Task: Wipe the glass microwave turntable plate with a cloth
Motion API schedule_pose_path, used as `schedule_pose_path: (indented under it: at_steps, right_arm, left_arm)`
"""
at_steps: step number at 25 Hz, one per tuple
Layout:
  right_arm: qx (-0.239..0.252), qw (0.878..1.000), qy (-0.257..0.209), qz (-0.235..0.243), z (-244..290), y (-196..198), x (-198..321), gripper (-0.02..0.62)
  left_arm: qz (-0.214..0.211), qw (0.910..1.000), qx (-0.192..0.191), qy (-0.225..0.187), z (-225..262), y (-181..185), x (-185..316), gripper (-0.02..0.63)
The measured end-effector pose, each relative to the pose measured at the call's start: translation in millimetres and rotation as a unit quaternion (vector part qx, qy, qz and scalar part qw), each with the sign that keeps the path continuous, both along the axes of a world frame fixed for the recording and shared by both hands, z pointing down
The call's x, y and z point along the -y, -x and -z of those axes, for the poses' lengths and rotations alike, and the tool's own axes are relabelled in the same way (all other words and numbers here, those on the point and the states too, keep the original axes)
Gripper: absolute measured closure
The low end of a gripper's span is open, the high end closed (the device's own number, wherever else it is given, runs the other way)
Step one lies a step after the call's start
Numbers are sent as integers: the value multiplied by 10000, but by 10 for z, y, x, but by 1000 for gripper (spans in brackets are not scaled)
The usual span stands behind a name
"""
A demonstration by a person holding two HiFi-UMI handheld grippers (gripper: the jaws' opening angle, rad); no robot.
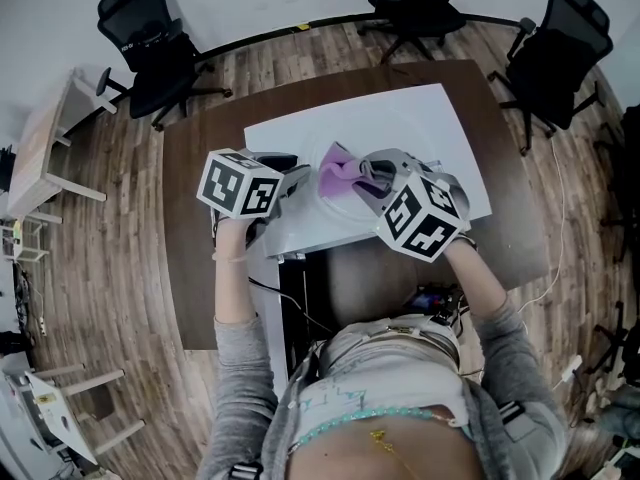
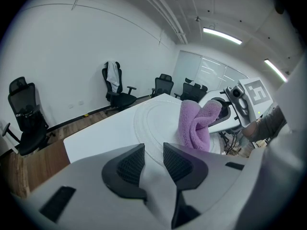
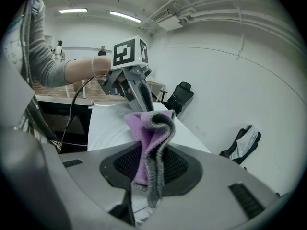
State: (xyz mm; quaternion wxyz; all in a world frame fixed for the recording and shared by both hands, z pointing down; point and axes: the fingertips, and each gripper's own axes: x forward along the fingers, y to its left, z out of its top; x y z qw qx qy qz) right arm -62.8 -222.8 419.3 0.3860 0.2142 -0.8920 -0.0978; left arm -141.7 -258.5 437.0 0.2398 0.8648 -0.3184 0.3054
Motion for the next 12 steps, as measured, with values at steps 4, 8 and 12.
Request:
schedule_pose_path:
  at_steps: [4, 8, 12]
  right_arm:
    - [24, 10000, 35, 68, 4, 126, 58, 483]
    - [62, 9999, 68, 76, -2, 216, 169, 483]
    - [74, 9999, 78, 76, 22, 259, 282, 483]
  left_arm:
    - [5, 10000, 23, -75, 32, 31, 32, 477]
    - [1, 10000, 12, -80, 26, 49, 38, 477]
    - [-4, 10000, 11, -72, 37, 48, 29, 477]
